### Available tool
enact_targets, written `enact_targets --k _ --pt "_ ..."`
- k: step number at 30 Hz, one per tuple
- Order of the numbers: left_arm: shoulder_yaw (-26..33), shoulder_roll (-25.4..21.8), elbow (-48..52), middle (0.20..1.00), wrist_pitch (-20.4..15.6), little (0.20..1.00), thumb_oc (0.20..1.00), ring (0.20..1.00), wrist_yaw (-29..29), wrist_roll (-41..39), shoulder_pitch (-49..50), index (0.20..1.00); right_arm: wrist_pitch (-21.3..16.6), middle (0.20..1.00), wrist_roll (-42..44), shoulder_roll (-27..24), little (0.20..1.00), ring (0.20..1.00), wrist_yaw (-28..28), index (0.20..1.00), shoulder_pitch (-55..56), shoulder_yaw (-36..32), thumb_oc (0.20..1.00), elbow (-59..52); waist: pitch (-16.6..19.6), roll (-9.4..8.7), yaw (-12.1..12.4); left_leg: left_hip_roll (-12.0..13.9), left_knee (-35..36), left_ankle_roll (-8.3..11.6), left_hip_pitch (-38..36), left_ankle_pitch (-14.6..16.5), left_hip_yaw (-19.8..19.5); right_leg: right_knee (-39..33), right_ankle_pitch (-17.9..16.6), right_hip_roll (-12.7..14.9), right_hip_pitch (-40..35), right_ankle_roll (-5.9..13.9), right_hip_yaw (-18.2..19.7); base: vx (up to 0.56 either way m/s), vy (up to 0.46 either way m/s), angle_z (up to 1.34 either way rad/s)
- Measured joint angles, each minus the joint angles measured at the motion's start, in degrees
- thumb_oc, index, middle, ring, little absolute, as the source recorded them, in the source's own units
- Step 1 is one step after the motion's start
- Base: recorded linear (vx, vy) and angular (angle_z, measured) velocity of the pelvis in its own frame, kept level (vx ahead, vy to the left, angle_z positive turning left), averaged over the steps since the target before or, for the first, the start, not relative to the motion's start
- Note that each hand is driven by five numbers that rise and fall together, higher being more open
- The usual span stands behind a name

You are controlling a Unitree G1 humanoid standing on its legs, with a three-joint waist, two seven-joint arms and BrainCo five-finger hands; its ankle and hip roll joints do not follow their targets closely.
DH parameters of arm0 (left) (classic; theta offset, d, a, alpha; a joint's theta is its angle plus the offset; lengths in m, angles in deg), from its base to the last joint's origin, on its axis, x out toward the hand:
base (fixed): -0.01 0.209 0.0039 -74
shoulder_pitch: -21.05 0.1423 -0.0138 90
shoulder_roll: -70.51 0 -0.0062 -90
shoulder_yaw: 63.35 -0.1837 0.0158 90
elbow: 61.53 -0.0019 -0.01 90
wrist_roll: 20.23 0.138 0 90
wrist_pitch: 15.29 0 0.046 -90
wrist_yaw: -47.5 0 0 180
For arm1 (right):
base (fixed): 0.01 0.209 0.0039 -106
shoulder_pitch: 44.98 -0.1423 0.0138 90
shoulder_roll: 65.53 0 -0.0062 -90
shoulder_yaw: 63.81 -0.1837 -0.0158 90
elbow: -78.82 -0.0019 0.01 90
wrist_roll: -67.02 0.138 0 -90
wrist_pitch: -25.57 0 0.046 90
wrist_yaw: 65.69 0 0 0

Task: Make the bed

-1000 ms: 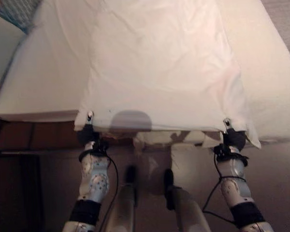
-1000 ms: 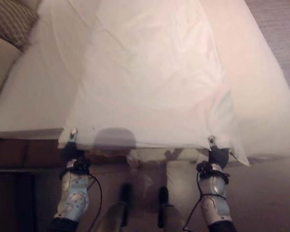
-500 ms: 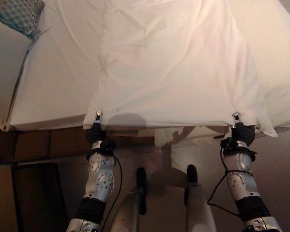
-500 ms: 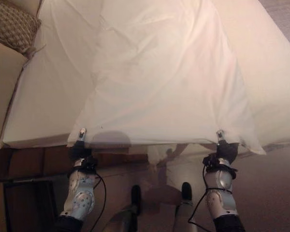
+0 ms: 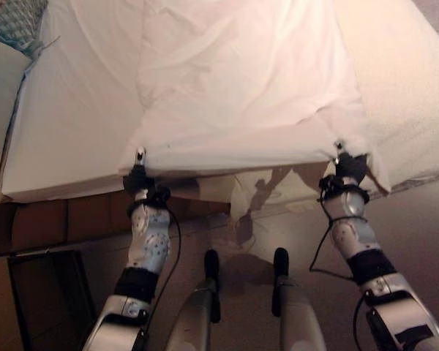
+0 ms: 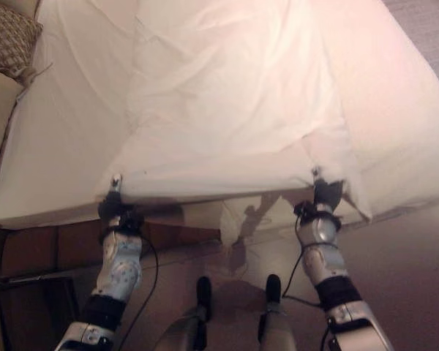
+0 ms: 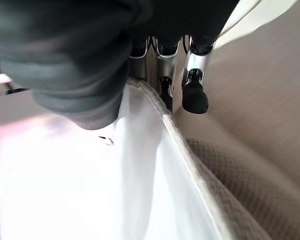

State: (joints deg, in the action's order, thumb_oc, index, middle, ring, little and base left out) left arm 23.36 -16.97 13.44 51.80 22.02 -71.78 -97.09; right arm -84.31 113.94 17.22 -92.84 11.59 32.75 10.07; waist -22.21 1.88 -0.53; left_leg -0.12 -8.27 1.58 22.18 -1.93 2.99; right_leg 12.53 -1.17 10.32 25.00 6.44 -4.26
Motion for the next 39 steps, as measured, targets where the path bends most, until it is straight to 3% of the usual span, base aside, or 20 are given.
enact_targets --k 7,10,15,19,21,23,28,30,37,39 --pt "2.36 -1.70 7.85 0.200 -0.15 0.200 0.200 0.200 -0.28 0.85 2.73 0.200 -1.31 0.200 -0.33 -1.73 0.200 0.200 1.93 0.200 3.32 -1.08 0.200 -13.97 -0.10 0.14 0.04 -0.03 -0.02 0.02 0.29 -0.01 -0.03 0.26 0.51 0.12 0.27 -0.24 -0.12 0.01 0.029 0.02" --pt "2.88 -1.02 10.34 0.200 -0.11 0.200 0.200 0.200 1.20 3.23 10.30 0.200 -1.51 0.200 -2.04 -0.15 0.200 0.200 6.02 0.200 12.42 -2.12 0.200 -16.37 -0.24 0.03 0.19 -0.02 0.02 0.02 0.19 0.01 -0.05 0.31 0.69 0.07 0.19 -0.18 -0.13 0.00 0.000 0.00" --pt "3.56 3.38 9.85 0.200 0.33 0.200 0.200 0.200 3.89 4.74 17.22 0.200 -0.36 0.200 -2.40 3.03 0.200 0.200 10.52 0.200 22.26 -3.47 0.200 -13.00 -2.80 -0.03 0.00 0.10 0.11 0.06 -0.47 0.01 -0.38 1.58 1.31 -0.04 0.10 -0.22 -0.34 -0.03 -0.059 0.00" --pt "3.59 7.20 7.57 0.200 1.64 0.200 0.200 0.200 5.34 5.77 21.44 0.200 0.40 0.200 -2.26 4.84 0.200 0.200 12.56 0.200 25.41 -3.83 0.200 -6.34 -2.83 -0.05 -0.03 0.44 1.09 0.72 -0.21 -0.45 -1.61 1.67 1.91 -0.25 0.11 -0.59 -1.69 -0.01 -0.095 0.14" --pt "2.63 7.62 3.82 0.200 1.41 0.200 0.200 0.200 6.65 6.07 22.44 0.200 -1.01 0.200 -2.33 5.80 0.200 0.200 15.01 0.200 26.18 -4.22 0.200 0.71 -2.79 -0.24 0.10 0.95 1.01 0.91 0.22 -0.56 -2.71 2.34 2.79 -0.31 0.07 -0.87 -2.99 0.00 -0.068 0.27" --pt "2.25 8.39 -2.31 0.200 2.77 0.200 0.200 0.200 7.57 6.29 22.01 0.200 1.02 0.200 -1.61 6.50 0.200 0.200 15.74 0.200 25.54 -4.16 0.200 7.99 -2.83 -0.34 0.04 0.87 1.16 0.93 0.47 -0.56 -3.17 2.42 3.74 -0.30 -0.52 -1.02 -4.23 0.01 -0.053 0.38" --pt "2.31 8.39 -17.28 0.200 2.28 0.200 0.200 0.200 9.92 7.62 18.59 0.200 1.65 0.200 -5.20 6.49 0.200 0.200 17.99 0.200 21.69 -3.34 0.200 22.04 -2.88 -0.73 0.15 1.05 1.66 0.99 -0.52 -0.60 -3.34 2.12 5.11 -0.15 -2.38 -0.85 -4.42 0.02 -0.023 0.20" --pt "2.45 8.60 -27.52 0.200 2.22 0.200 0.200 0.200 10.77 6.82 14.72 0.200 2.20 0.200 -6.55 6.97 0.200 0.200 18.55 0.200 18.15 -3.37 0.200 30.28 -2.73 -0.95 0.27 1.01 1.79 0.99 -1.64 -0.60 -3.38 0.92 5.19 -0.23 -4.28 -0.77 -4.61 0.03 0.001 0.09" --pt "4.06 8.85 -38.43 0.200 2.21 0.200 0.200 0.200 11.85 4.56 9.58 0.200 2.77 0.200 -7.09 7.48 0.200 0.200 19.11 0.200 14.83 -2.59 0.200 38.14 -0.82 -1.54 0.17 1.24 2.27 0.99 -1.38 -0.60 -3.88 -0.05 5.16 -0.57 -4.75 -0.76 -5.61 0.02 0.002 0.05" --pt "4.32 8.80 -39.88 0.200 2.27 0.200 0.200 0.200 11.89 4.77 9.41 0.200 2.76 0.445 -7.54 7.49 0.445 0.445 19.12 0.445 14.81 -2.07 0.445 39.11 -0.02 -1.82 0.14 1.26 2.60 0.99 -1.42 -0.60 -3.91 -0.30 5.15 -0.61 -4.75 -0.76 -5.60 0.00 0.000 0.00"
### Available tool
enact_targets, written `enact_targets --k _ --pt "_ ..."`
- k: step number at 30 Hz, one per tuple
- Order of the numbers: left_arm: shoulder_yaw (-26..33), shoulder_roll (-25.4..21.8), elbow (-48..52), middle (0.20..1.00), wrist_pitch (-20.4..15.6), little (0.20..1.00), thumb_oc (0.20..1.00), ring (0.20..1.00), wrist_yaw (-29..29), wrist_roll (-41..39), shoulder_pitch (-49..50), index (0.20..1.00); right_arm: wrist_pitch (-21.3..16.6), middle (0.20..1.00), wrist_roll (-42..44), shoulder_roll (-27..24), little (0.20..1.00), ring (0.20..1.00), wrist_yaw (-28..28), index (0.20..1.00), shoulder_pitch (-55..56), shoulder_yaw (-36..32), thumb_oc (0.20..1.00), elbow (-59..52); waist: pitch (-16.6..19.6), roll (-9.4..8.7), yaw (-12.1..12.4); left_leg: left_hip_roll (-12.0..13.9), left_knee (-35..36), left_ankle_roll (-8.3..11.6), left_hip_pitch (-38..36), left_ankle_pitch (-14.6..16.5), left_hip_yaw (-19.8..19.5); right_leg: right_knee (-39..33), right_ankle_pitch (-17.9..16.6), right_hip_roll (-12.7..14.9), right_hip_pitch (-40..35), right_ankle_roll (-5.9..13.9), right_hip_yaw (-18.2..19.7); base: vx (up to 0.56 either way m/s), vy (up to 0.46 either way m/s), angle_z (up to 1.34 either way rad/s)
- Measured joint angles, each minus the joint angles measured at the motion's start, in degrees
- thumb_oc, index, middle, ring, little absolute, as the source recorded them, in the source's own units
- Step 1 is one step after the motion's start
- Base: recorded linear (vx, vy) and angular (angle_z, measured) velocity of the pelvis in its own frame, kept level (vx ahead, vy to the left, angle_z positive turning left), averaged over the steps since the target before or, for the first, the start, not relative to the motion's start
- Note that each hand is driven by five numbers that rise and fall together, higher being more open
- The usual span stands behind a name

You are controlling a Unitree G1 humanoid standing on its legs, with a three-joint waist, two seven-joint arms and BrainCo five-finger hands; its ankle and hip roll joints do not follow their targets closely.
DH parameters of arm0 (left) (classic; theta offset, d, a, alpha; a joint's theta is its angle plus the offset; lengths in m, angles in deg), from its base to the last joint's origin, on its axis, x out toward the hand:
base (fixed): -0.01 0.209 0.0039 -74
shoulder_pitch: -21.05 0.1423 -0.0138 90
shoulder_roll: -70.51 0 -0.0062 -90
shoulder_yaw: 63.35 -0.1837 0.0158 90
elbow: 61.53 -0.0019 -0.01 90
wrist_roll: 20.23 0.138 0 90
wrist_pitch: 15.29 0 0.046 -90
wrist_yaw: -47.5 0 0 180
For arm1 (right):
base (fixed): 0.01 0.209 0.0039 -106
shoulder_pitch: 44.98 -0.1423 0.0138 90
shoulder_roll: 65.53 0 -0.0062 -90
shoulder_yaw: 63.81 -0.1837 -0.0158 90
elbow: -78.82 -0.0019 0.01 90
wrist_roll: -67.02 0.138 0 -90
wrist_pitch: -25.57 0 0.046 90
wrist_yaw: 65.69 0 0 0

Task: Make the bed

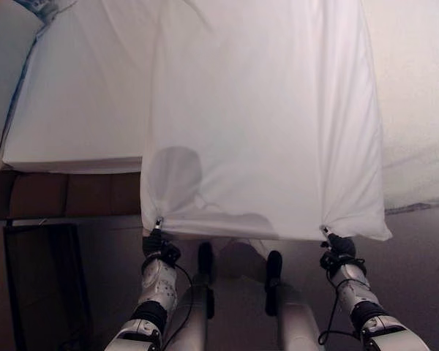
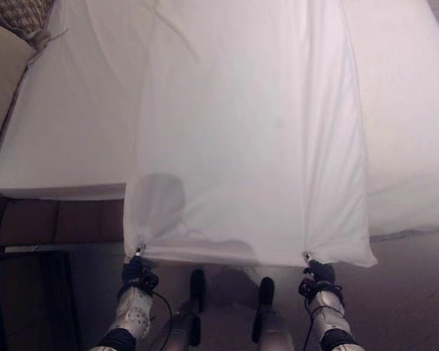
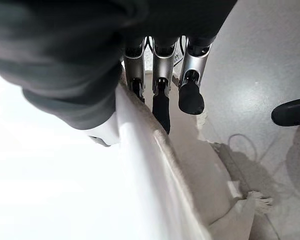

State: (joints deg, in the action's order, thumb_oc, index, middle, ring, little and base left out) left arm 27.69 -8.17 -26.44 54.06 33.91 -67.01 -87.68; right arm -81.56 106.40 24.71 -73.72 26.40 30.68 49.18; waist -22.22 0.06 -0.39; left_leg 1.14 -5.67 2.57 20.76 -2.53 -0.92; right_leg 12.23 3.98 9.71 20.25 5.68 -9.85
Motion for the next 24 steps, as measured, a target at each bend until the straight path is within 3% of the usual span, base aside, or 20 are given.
enact_targets --k 1,3,9,13,21,24 --pt "0.15 -0.03 -1.77 0.605 0.04 0.605 0.605 0.605 0.01 0.03 -0.45 0.605 0.02 1.000 -0.03 0.14 1.000 1.000 -0.03 1.000 -0.05 0.07 1.000 1.16 0.52 -0.01 0.02 0.00 0.16 0.00 -0.01 0.00 0.00 -0.09 0.00 0.00 -0.01 0.00 -0.01 0.00 0.000 0.00" --pt "0.28 -0.28 -3.00 1.000 0.07 1.000 1.000 1.000 -0.01 0.03 -0.51 1.000 0.43 1.000 -0.85 -0.04 1.000 1.000 -0.07 1.000 0.00 0.75 1.000 3.39 0.73 0.01 0.04 -0.02 0.22 0.00 -0.03 0.00 -0.02 -0.40 -0.01 0.00 -0.18 0.01 -0.06 0.00 0.000 0.00" --pt "3.72 -1.59 -13.87 1.000 2.77 1.000 1.000 1.000 -1.62 1.18 3.09 1.000 4.48 1.000 -4.04 0.25 1.000 1.000 -1.17 1.000 5.59 2.06 1.000 10.66 0.77 0.09 1.39 0.16 0.33 0.00 -0.27 0.00 0.00 -1.95 -0.51 -0.35 -1.12 -0.02 -0.18 0.00 0.000 0.00" --pt "4.15 -2.18 -17.64 1.000 5.11 1.000 1.000 1.000 -2.18 6.25 12.81 1.000 5.29 1.000 -6.22 0.54 1.000 1.000 -1.13 1.000 8.48 2.44 1.000 12.36 0.81 0.17 1.34 0.25 0.49 0.00 -0.48 0.00 0.02 -4.26 -1.94 -0.61 -2.24 0.14 -0.40 0.01 -0.002 0.00" --pt "1.05 -3.19 -18.77 1.000 6.89 1.000 1.000 1.000 0.09 14.32 15.97 1.000 5.42 1.000 -8.47 2.04 1.000 1.000 0.04 1.000 9.37 2.49 1.000 12.44 1.59 0.88 1.47 -0.19 2.07 0.12 -0.50 -0.92 -0.60 -4.40 -3.07 -0.33 -1.88 0.71 -0.19 0.02 -0.008 0.02" --pt "-4.60 -4.12 -16.80 1.000 6.86 1.000 1.000 1.000 -0.58 19.03 16.05 1.000 5.67 1.000 -8.96 2.21 1.000 1.000 0.02 1.000 9.90 3.28 1.000 12.19 2.84 1.21 1.39 -0.18 2.96 -0.17 -0.59 -1.61 -0.58 -4.49 -3.33 -0.40 -1.54 0.48 -0.19 0.01 -0.006 0.00"
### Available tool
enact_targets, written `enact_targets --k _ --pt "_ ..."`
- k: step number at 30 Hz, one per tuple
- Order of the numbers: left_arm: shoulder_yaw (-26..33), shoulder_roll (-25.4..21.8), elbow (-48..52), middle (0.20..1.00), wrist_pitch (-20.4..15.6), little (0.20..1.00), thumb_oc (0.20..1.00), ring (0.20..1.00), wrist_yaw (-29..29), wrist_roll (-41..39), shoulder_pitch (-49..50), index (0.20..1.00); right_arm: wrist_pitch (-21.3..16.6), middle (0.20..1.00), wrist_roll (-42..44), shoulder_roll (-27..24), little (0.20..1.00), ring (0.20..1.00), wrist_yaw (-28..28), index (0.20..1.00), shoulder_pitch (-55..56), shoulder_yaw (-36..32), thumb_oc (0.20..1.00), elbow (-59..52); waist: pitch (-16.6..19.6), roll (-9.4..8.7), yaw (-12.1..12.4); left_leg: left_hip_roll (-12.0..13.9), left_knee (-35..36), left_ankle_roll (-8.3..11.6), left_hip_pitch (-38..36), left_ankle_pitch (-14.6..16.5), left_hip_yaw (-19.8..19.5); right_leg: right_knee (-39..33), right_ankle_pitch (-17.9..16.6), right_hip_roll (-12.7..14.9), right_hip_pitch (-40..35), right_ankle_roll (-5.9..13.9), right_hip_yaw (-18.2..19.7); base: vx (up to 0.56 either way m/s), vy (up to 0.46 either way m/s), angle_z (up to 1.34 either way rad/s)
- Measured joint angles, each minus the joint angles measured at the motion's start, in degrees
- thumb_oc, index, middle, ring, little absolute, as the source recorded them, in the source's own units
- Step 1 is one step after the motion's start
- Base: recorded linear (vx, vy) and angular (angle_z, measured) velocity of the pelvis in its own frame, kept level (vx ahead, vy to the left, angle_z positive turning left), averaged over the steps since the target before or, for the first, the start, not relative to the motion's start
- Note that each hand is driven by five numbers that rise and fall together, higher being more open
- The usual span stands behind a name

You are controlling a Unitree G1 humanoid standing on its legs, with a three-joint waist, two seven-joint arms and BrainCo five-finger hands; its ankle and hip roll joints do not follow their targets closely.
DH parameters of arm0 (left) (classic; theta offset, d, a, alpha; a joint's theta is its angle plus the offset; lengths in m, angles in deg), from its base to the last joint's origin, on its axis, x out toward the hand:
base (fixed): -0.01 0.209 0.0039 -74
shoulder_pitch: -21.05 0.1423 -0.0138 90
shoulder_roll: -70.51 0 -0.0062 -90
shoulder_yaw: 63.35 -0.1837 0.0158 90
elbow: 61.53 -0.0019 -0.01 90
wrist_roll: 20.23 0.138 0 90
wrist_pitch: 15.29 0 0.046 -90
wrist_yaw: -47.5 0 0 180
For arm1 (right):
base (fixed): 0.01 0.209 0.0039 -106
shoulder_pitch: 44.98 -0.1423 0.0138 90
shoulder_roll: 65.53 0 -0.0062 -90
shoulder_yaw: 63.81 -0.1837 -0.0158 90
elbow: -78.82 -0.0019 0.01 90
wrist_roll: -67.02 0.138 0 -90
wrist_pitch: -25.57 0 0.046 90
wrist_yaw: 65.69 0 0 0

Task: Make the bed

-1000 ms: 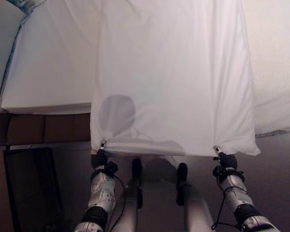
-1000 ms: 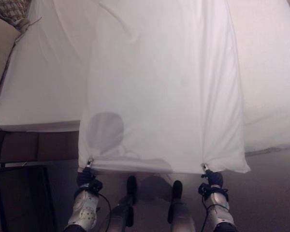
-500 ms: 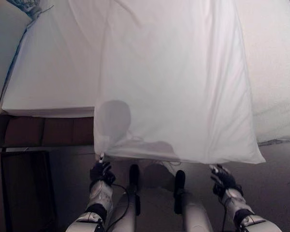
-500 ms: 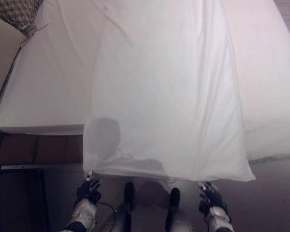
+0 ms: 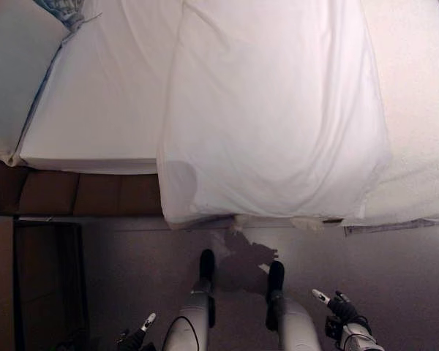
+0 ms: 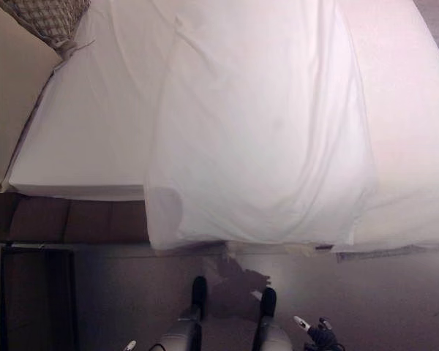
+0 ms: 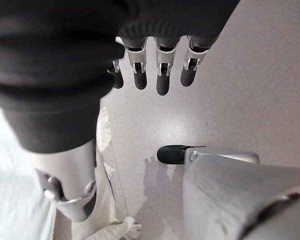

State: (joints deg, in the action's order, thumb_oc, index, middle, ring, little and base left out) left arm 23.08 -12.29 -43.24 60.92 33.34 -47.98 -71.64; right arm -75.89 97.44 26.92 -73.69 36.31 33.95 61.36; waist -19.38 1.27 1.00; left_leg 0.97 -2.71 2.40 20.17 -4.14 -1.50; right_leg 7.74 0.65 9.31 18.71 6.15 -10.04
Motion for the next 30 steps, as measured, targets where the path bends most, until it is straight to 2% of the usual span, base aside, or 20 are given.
enact_targets --k 2,3,4,6,8,11,15,17,21,24,26,28,30 --pt "-4.56 -1.87 3.75 1.000 -0.66 1.000 1.000 1.000 -0.81 4.51 0.09 1.000 -0.02 1.000 -0.15 -0.14 1.000 1.000 -0.10 1.000 -0.17 0.98 1.000 -0.62 0.07 0.06 0.02 -0.03 0.03 -0.02 0.04 -0.35 -0.05 0.07 0.00 -0.02 0.06 -0.03 0.00 0.00 0.000 0.00" --pt "-8.29 -3.16 6.95 1.000 -0.28 1.000 1.000 1.000 -1.84 7.17 0.13 1.000 0.21 1.000 -0.41 -0.37 1.000 1.000 -0.39 1.000 0.00 1.95 1.000 -2.33 0.08 0.05 0.00 -0.15 0.02 -0.04 0.12 -0.37 -0.08 0.07 0.00 -0.05 0.12 -0.03 0.00 0.00 0.000 0.00" --pt "-13.66 -6.24 12.12 1.000 -1.41 1.000 1.000 1.000 -1.92 13.27 0.68 1.000 -0.34 1.000 -0.77 -0.75 1.000 1.000 -0.53 1.000 1.00 2.87 1.000 -5.96 0.16 0.00 0.00 -0.26 -0.08 -0.05 0.61 -0.45 -0.13 0.28 0.01 -0.05 0.64 -0.07 -0.01 0.00 0.000 0.00" --pt "-16.70 -8.77 15.02 1.000 -2.61 1.000 1.000 1.000 -2.20 20.33 -2.00 1.000 -1.90 1.000 -0.97 -0.92 1.000 1.000 -0.67 1.000 0.80 2.97 1.000 -10.00 0.18 -0.02 -0.06 -0.25 -0.14 -0.07 0.59 -0.49 -0.14 0.43 0.02 -0.02 0.65 -0.05 -0.01 0.00 0.000 0.00" --pt "-16.04 -9.31 14.87 1.000 -4.08 1.000 1.000 1.000 -1.92 21.30 -5.76 1.000 -3.22 1.000 -1.20 -1.60 1.000 1.000 -0.59 1.000 -0.92 4.27 1.000 -12.60 0.25 -0.13 -0.23 -0.20 -0.17 -0.10 0.60 -0.51 -0.11 0.57 -0.01 0.04 0.79 -0.03 0.05 -0.02 0.002 -0.01" --pt "-16.91 -9.91 16.35 1.000 -6.10 1.000 1.000 1.000 0.09 21.06 -9.20 1.000 -4.59 1.000 -1.77 -3.82 1.000 1.000 0.18 1.000 -2.86 6.62 1.000 -17.07 0.25 -0.14 -0.29 -0.20 -0.22 -0.13 1.07 -0.57 -0.05 0.62 -0.03 0.02 1.31 -0.03 0.12 -0.05 -0.002 -0.02" --pt "-21.25 -10.59 19.38 1.000 -7.63 1.000 1.000 1.000 5.84 17.41 -12.69 1.000 -5.93 1.000 -1.56 -6.41 1.000 1.000 3.78 1.000 -6.71 8.76 1.000 -21.37 0.14 -0.32 -0.22 -0.34 -0.63 -0.15 2.62 -0.60 0.22 1.43 -0.01 0.04 3.17 -0.07 0.27 -0.06 0.012 -0.02" --pt "-25.29 -11.69 22.42 1.000 -7.75 1.000 1.000 1.000 8.60 13.36 -14.37 1.000 -5.75 1.000 -0.49 -8.52 1.000 1.000 5.42 1.000 -9.40 13.35 1.000 -21.81 -0.15 -0.56 -0.35 -0.47 -1.66 -0.18 4.19 -0.58 0.56 2.61 0.19 0.16 5.06 -0.16 0.75 -0.10 0.025 -0.08" --pt "-31.16 -12.78 23.14 1.000 -7.84 1.000 1.000 1.000 14.43 9.89 -26.67 1.000 -5.30 1.000 1.82 -7.87 1.000 1.000 8.71 1.000 -20.75 16.82 1.000 -20.08 -4.27 -0.76 -0.28 -0.76 -4.04 -0.23 6.99 -0.64 1.02 6.95 0.96 0.76 9.05 -0.33 1.58 -0.07 0.020 -0.02" --pt "-32.88 -12.48 23.33 1.000 -7.63 1.000 1.000 1.000 17.25 7.72 -32.94 1.000 -4.49 1.000 3.68 -7.23 1.000 1.000 10.33 1.000 -25.58 17.98 1.000 -20.00 -6.23 -0.73 -0.26 -0.98 -4.81 -0.40 8.57 -0.82 1.33 8.80 1.12 1.05 11.23 -0.38 2.22 -0.07 0.017 -0.03" --pt "-35.53 -12.48 22.77 1.000 -6.39 1.000 1.000 1.000 19.95 3.69 -38.16 1.000 -3.38 1.000 6.51 -7.41 1.000 1.000 11.95 1.000 -29.60 21.26 1.000 -19.77 -7.10 -0.84 -0.37 -1.20 -6.20 -0.37 11.22 -0.92 1.43 11.03 1.44 1.35 14.45 -0.51 2.89 -0.13 0.005 -0.01" --pt "-36.31 -12.26 22.50 1.000 -5.94 1.000 1.000 1.000 20.89 3.09 -42.61 1.000 -2.63 1.000 8.53 -7.60 1.000 1.000 13.61 1.000 -33.69 22.55 1.000 -19.96 -7.48 -0.85 -0.74 -1.57 -8.67 -0.25 15.10 -0.93 1.43 14.51 2.34 1.94 18.54 -0.75 3.18 -0.06 0.007 0.10" --pt "-36.21 -12.33 22.19 1.000 -5.48 1.000 1.000 1.000 21.12 2.10 -46.27 1.000 -1.65 1.000 11.44 -7.39 1.000 1.000 14.25 1.000 -37.63 22.51 1.000 -19.91 -9.69 -1.07 -1.62 -1.75 -10.93 -0.19 17.49 -0.79 1.35 18.01 3.42 2.50 21.25 -1.11 3.34 -0.05 0.005 0.18"
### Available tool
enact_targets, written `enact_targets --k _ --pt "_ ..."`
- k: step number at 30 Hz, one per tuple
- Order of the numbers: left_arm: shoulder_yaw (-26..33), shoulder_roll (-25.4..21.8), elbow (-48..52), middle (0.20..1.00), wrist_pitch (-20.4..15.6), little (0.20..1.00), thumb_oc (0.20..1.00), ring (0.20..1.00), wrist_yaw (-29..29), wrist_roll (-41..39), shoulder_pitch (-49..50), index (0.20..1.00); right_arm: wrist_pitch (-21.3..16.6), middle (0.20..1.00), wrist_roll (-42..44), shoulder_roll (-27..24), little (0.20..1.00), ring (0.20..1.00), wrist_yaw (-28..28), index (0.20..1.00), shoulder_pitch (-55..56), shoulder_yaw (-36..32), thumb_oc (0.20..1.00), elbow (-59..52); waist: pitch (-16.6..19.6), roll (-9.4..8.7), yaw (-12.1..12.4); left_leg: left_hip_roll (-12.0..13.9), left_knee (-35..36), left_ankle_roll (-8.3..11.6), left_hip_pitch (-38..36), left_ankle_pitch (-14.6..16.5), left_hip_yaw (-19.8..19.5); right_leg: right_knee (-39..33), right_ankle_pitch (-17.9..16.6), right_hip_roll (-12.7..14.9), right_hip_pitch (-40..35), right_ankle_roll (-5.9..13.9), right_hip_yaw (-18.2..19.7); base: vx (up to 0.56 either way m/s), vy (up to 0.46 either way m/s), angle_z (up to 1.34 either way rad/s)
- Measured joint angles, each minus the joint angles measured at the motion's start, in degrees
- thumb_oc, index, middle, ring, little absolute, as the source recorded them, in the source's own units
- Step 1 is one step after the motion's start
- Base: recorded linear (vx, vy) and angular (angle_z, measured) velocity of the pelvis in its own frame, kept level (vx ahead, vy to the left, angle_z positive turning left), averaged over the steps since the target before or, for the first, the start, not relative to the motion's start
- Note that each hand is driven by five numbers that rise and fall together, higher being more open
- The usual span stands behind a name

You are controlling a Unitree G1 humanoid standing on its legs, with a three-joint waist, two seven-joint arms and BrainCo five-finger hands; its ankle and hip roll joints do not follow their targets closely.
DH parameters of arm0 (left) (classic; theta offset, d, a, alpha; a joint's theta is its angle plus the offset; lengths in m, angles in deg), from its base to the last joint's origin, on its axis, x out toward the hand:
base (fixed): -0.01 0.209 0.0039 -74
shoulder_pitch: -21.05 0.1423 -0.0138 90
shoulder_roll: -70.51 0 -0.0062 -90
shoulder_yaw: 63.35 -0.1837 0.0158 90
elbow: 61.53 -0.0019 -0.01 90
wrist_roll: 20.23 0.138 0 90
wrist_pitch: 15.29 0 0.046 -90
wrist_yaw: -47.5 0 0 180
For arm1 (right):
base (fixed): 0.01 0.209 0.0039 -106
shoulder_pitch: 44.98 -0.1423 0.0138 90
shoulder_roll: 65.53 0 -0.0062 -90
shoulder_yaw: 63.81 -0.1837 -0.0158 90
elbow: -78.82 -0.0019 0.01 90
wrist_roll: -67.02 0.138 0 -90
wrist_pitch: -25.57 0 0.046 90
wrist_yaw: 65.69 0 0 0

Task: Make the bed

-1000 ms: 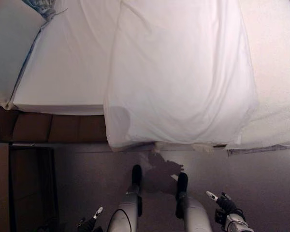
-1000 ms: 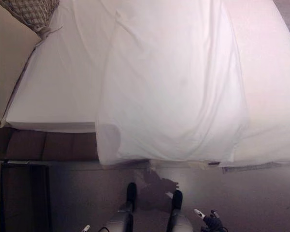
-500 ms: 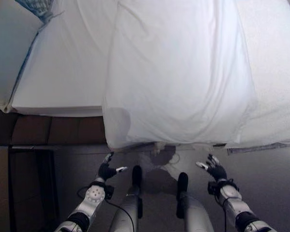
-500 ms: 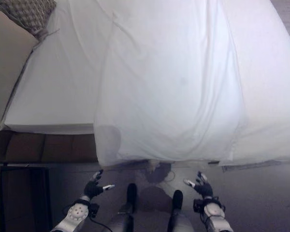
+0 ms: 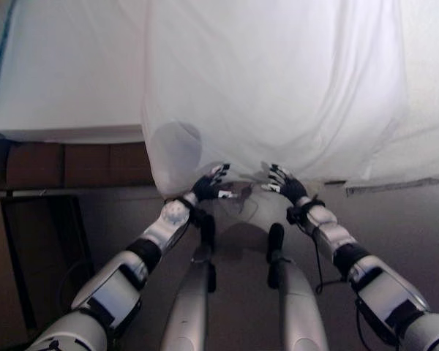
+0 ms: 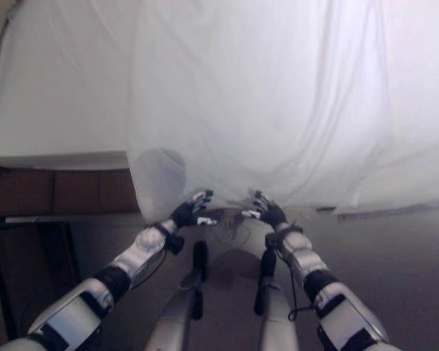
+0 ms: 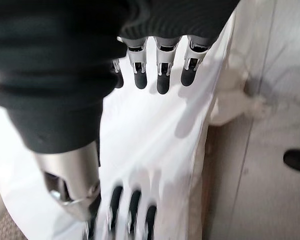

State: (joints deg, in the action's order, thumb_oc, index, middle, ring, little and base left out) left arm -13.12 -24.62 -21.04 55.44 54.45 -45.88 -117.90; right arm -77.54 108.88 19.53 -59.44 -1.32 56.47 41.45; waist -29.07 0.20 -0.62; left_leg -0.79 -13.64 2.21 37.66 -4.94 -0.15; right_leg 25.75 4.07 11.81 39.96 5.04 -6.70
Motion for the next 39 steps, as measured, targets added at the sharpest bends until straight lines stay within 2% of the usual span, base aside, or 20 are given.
enact_targets --k 5,11,16,20,29,35,39 --pt "0.36 0.27 -2.27 1.000 0.09 1.000 1.000 1.000 -1.13 0.00 -3.94 1.000 0.69 1.000 4.36 -0.15 1.000 1.000 0.36 1.000 -5.06 -0.08 1.000 0.20 -0.24 -0.33 -0.02 0.15 -5.25 0.32 4.81 1.13 0.03 5.33 1.08 0.33 4.92 -0.73 0.67 -0.03 0.000 0.03" --pt "1.10 -0.50 -6.00 1.000 0.01 1.000 1.000 1.000 -8.11 2.57 -12.46 1.000 0.45 1.000 5.08 -0.70 1.000 1.000 -2.39 1.000 -15.30 -0.32 1.000 3.57 -0.32 -0.49 -0.08 0.67 -12.94 0.54 13.14 2.72 -0.08 11.54 1.97 0.12 12.97 -1.71 1.78 0.00 0.007 -0.01" --pt "3.16 -1.60 -10.94 1.000 -0.10 1.000 1.000 1.000 -15.14 5.85 -18.36 1.000 -0.03 1.000 2.02 -3.03 1.000 1.000 -7.99 1.000 -24.26 0.82 1.000 10.92 -0.60 -1.03 -0.25 0.93 -16.02 0.55 17.55 2.98 0.23 13.63 1.36 -0.08 17.56 -1.67 3.02 0.01 0.041 -0.08" --pt "3.30 -3.32 -12.82 1.000 -0.03 1.000 1.000 1.000 -16.40 6.57 -20.86 1.000 -0.28 1.000 -1.55 -5.43 1.000 1.000 -10.61 1.000 -26.79 1.01 1.000 13.07 -0.86 -1.50 -0.45 0.95 -17.02 0.65 18.87 3.10 0.29 14.04 1.23 0.03 18.45 -1.94 3.03 0.03 0.009 -0.01" --pt "6.07 -10.22 -16.19 1.000 0.65 1.000 1.000 1.000 -18.96 7.71 -21.72 1.000 -0.07 1.000 -5.07 -10.20 1.000 1.000 -14.49 1.000 -28.14 -0.89 1.000 19.30 -0.89 -1.57 -0.39 0.88 -16.14 0.18 18.19 3.10 0.46 13.25 0.95 0.26 17.51 -1.40 2.72 0.01 -0.011 0.01" --pt "8.87 -18.51 -16.84 1.000 1.32 1.000 1.000 1.000 -19.62 9.19 -19.92 1.000 1.44 1.000 -8.74 -16.66 1.000 1.000 -17.26 1.000 -27.56 -3.73 1.000 22.24 -0.84 -1.60 -0.86 0.62 -10.90 -0.20 13.22 1.56 0.88 9.62 0.22 0.49 13.11 -0.95 2.27 0.00 -0.007 0.03" --pt "13.55 -21.07 -17.16 1.000 1.47 1.000 1.000 1.000 -21.00 9.24 -17.63 1.000 1.49 1.000 -9.73 -18.64 1.000 1.000 -18.97 1.000 -26.64 -7.40 1.000 22.39 -0.83 -1.58 -1.10 0.57 -5.93 -0.05 10.56 -0.41 0.83 6.02 -0.96 0.23 11.05 -0.91 1.52 0.01 -0.062 0.00"
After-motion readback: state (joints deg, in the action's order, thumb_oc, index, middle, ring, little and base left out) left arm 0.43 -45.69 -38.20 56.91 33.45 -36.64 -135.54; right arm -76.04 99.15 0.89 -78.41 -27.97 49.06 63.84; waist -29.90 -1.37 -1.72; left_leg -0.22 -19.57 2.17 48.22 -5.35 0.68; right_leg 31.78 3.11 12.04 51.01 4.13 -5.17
